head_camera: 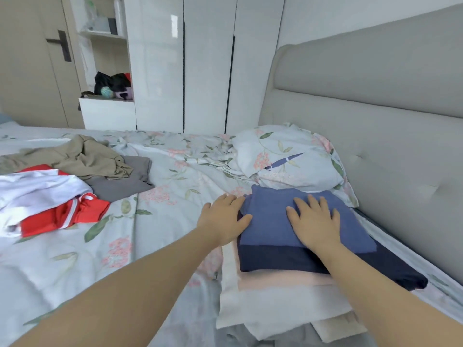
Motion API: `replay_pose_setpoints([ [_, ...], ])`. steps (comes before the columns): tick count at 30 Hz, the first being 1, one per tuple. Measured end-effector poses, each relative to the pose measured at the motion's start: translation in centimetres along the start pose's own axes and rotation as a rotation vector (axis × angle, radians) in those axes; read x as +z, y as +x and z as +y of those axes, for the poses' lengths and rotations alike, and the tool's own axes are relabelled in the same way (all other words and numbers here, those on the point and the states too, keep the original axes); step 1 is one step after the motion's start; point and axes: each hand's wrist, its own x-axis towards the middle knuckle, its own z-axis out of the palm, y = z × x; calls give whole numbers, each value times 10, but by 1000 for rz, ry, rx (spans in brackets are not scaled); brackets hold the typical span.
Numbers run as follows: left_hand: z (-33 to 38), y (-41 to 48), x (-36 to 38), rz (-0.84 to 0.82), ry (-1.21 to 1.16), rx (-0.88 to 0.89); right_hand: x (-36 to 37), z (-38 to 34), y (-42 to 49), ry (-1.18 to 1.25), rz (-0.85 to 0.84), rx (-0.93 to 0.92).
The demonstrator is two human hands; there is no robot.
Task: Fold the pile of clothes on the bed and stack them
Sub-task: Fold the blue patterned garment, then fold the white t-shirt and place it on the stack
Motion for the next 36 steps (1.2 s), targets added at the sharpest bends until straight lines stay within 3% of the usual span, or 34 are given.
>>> replay_pose_setpoints([
  [6,-89,-87,-21,-25,224,-189,17,-126,-75,48,-15,-359],
  [15,-240,-236,-5,-75,251,-542,115,-278,-169,132,-446,-540],
  [22,-318,-260,2,111,107,-706,160,-341,-159,64,-393,-523],
  [30,-417,-231,-41,423,293,-740,189,-412,-146,77,-289,-558],
  [36,-468,-215,-60,191,104,-1088,204,-418,-145,127,-190,-584],
])
